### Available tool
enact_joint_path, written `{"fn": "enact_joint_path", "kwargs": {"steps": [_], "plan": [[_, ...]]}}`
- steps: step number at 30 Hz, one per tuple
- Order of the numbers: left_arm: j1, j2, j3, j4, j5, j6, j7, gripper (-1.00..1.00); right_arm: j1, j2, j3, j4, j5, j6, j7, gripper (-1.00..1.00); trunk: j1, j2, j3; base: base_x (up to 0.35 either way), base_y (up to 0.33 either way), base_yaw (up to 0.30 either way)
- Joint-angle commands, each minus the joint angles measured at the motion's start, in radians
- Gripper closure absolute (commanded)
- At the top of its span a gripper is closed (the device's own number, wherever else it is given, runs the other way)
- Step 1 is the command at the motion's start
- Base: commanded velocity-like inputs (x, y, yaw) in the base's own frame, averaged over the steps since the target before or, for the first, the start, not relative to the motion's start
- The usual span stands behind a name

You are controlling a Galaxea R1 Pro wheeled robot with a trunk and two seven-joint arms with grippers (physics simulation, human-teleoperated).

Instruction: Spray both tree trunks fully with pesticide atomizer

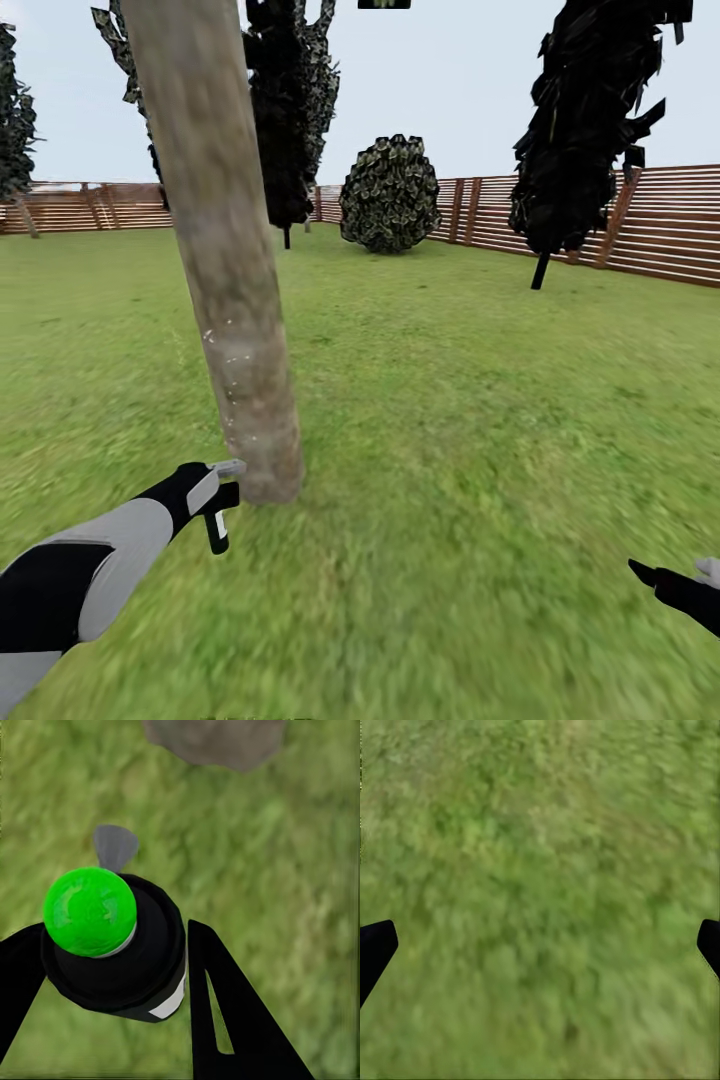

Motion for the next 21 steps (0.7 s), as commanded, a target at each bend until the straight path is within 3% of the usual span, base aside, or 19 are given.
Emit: {"fn": "enact_joint_path", "kwargs": {"steps": [1,9,21], "plan": [[0.000,0.000,-0.001,0.000,0.000,0.000,0.000,1.00,0.000,0.000,0.000,0.000,0.000,0.000,0.000,-1.00,0.000,0.000,0.000,0.000,-0.309,0.245],[0.000,0.000,-0.001,0.000,0.000,0.000,0.000,1.00,0.000,0.000,0.000,0.000,0.000,0.000,0.000,-1.00,0.000,0.000,0.000,0.000,-0.314,0.257],[0.000,0.000,-0.001,0.000,0.000,0.000,-0.001,1.00,0.000,0.000,0.000,0.001,0.000,0.000,0.000,-1.00,0.000,0.000,0.000,0.052,-0.324,0.075]]}}
